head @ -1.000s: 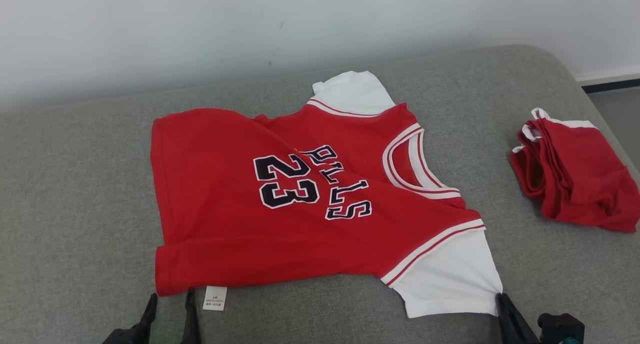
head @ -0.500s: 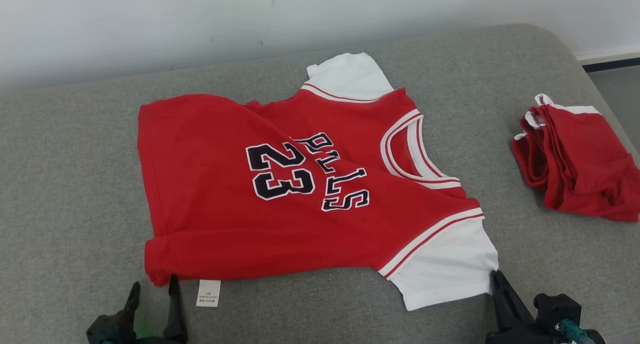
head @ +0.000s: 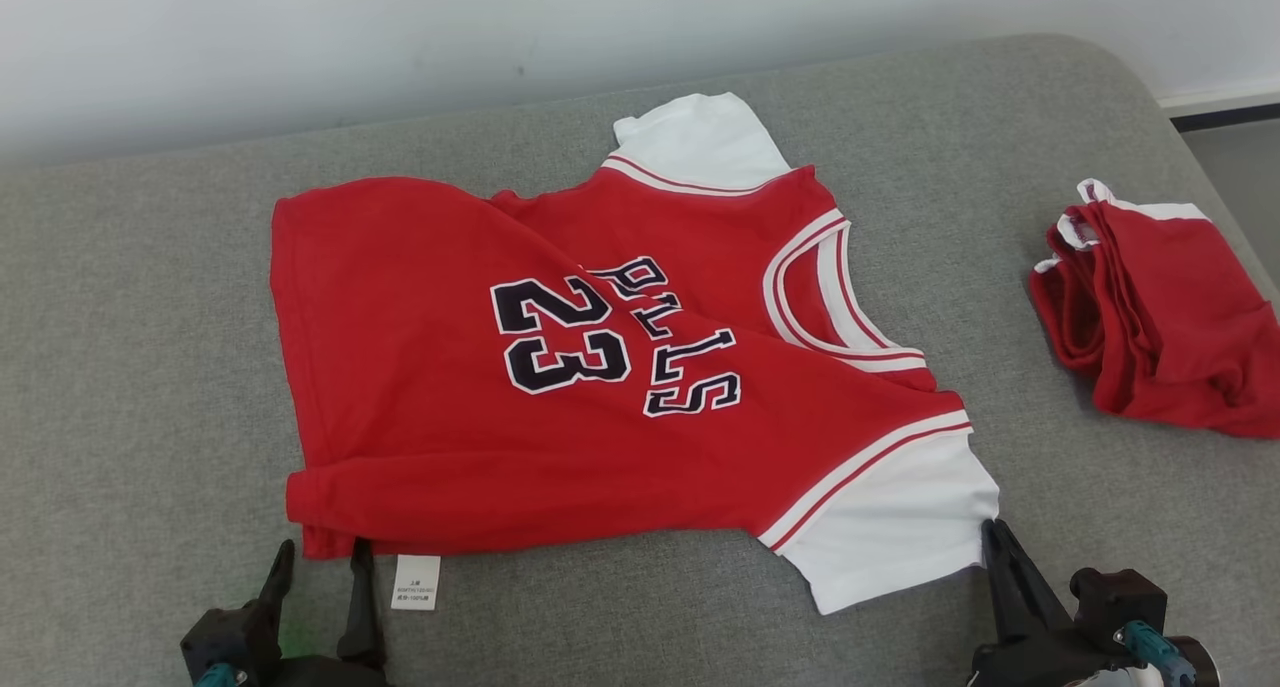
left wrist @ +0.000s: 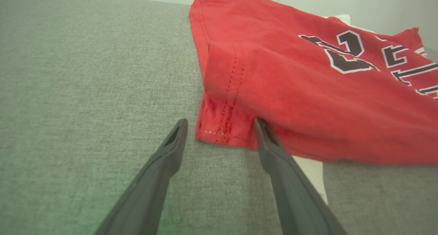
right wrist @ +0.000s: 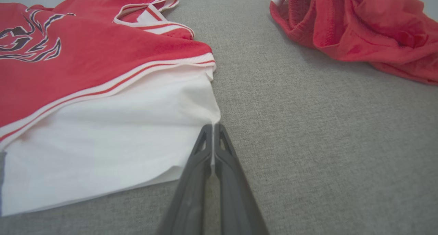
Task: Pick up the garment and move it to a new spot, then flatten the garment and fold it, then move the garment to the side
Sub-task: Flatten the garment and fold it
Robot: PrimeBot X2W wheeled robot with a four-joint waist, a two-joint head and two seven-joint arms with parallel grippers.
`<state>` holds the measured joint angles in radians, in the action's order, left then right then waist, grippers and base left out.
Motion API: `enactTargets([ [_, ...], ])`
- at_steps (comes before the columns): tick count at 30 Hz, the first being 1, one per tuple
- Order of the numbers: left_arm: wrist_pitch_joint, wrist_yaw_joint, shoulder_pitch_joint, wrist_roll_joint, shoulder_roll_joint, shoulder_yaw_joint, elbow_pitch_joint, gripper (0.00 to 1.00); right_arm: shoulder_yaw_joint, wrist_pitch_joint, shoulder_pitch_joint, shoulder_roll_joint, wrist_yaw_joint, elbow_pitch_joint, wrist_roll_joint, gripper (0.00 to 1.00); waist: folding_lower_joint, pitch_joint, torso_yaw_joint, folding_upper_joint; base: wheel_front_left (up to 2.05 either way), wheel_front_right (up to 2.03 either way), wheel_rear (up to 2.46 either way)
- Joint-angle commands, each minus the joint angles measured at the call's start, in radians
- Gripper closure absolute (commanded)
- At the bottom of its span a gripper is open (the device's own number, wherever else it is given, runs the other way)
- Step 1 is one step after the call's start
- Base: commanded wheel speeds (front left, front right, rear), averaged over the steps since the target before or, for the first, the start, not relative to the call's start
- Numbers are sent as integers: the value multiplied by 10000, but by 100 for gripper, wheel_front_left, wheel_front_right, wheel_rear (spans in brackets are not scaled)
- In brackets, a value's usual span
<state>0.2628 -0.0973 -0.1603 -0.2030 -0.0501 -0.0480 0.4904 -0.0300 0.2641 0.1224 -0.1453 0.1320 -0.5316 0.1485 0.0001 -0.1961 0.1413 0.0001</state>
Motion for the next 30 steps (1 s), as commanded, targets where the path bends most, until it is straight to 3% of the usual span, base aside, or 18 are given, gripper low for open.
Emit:
enactTargets([
  [1, 27, -27, -24, 62, -4, 10, -24, 5, 13, -7, 29, -29, -29, 24, 40, 100, -1, 3, -8, -1, 0, 0, 0],
  [2, 27, -29, -17, 64, -2, 40, -29, 9, 14, -5, 30, -32, -28, 21, 38, 100, -1, 4, -16, -1, 0, 0, 0],
  [4, 27, -30, -2, 67, -4, 85, -19, 50, 19, -7, 36, -42, -29, 13, 50, 100, -1, -1, -37, -1, 0, 0, 0],
  [5, 27, -31, 1, 72, -6, 95, -10, 60, 27, -7, 51, -44, -28, 11, 52, 100, -1, -7, -44, -1, 0, 0, 0],
  [7, 27, -42, 9, 113, -2, 136, 53, 100, 36, -7, 83, -49, -28, 22, 52, 100, -1, -11, -62, -1, 0, 0, 0],
  [16, 29, -84, -32, 0, -5, 145, -86, 100, -26, -7, 121, 35, -28, 442, 175, 100, -1, 37, -170, -1, 0, 0, 0],
  [26, 27, -229, 51, 1003, -53, -213, -2110, 100, -136, -5, 748, -2, -28, 2667, 982, 100, -1, 1150, -409, -1, 0, 0, 0],
  [30, 29, -273, -360, 1226, -486, -171, -2939, 100, -56, -4, 1475, -256, -28, 3343, 1227, 100, -1, 1722, -531, -1, 0, 0, 0],
])
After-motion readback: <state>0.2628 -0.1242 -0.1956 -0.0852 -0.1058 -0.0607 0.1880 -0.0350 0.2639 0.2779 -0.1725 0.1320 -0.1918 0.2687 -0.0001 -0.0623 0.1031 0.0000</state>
